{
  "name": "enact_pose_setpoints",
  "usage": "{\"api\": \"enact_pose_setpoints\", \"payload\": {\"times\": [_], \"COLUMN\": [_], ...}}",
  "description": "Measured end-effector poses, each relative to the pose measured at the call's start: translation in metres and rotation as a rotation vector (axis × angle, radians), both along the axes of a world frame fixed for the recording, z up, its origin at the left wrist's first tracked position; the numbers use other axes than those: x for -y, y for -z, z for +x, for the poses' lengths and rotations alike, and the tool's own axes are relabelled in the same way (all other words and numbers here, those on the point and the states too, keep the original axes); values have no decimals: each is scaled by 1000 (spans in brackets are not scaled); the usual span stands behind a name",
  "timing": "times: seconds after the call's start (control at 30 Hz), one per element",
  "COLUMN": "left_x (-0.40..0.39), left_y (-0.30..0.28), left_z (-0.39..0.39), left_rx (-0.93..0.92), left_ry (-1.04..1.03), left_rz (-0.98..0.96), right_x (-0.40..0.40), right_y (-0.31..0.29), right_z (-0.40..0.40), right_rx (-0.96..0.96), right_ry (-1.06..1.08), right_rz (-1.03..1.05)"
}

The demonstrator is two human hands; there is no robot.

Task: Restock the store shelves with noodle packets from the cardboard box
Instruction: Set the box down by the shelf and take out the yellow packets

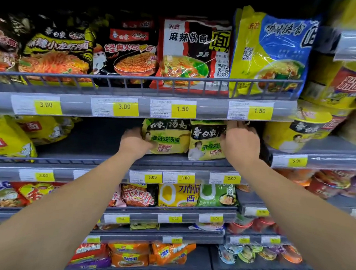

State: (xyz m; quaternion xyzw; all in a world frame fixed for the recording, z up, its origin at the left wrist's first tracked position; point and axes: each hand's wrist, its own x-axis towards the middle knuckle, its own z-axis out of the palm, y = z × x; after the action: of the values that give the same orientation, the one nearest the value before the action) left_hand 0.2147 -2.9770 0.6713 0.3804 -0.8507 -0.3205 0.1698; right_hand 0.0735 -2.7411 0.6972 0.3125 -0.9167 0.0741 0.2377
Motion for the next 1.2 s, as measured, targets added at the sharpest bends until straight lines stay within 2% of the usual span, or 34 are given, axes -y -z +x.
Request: {"api": "enact_pose_setpoints", "payload": {"times": [0.07, 0.17, 0.23, 0.3, 0.43, 0.53, 0.6, 0.67, 0.83, 1.2], "left_x": [2, -1, -9, -19, -32, -44, -51, -50, -43, -32], "left_y": [3, 7, 6, 2, 1, 4, 8, 11, 7, 5], "left_z": [-3, -6, -8, -9, -6, -4, -5, -7, -13, -21], "left_rx": [-22, -178, -218, -248, -292, -127, 60, 168, 223, 306], "left_ry": [-72, -142, -141, -126, -96, 129, 315, 374, 424, 459], "left_rz": [-17, 33, -30, -125, -398, -521, -576, -572, -553, -505], "right_x": [2, 1, 1, 1, -1, -3, 0, 5, 9, 22], "right_y": [3, 9, 14, 19, 26, 28, 29, 32, 39, 31], "right_z": [2, 5, 6, 2, -10, -15, -14, -13, -23, -29], "right_rx": [93, 113, 142, 174, 248, 264, 282, 318, 343, 440], "right_ry": [-113, -249, -319, -320, -190, -180, -273, -366, -281, -250], "right_rz": [10, 8, 59, 69, 96, 72, 58, 95, 123, 157]}}
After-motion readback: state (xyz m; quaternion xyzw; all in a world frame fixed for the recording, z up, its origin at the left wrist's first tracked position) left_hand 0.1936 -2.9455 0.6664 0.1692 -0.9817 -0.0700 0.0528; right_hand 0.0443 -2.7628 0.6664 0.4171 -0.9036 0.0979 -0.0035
